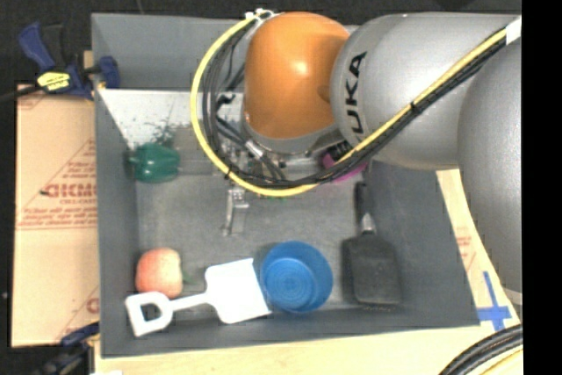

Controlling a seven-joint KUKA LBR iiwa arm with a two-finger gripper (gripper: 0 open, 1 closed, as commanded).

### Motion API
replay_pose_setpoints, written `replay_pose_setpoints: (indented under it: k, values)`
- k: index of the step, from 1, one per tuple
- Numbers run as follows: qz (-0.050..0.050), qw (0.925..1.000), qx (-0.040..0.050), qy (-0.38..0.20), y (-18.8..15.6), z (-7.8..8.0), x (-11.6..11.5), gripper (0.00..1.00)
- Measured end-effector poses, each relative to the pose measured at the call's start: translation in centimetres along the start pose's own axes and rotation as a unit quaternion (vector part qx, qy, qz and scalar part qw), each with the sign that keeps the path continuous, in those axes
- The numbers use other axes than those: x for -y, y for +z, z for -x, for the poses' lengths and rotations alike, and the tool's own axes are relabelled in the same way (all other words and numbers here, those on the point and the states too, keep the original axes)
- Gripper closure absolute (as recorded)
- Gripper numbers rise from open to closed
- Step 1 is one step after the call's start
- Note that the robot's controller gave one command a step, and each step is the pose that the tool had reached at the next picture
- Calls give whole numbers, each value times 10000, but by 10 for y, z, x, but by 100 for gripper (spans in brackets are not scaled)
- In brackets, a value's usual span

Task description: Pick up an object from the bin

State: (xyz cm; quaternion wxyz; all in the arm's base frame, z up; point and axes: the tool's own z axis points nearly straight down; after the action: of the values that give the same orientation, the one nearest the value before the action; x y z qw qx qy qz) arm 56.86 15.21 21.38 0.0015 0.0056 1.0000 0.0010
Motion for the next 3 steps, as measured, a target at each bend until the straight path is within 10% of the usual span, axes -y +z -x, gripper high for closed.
replay_pose_setpoints:
  k: [1,2,3]
  values:
    - [0,10000,-1,1,0,0,0,0]
    - [3,9999,-16,112,41,-80,0,0]
    - [16,9999,33,135,44,-50,14,0]
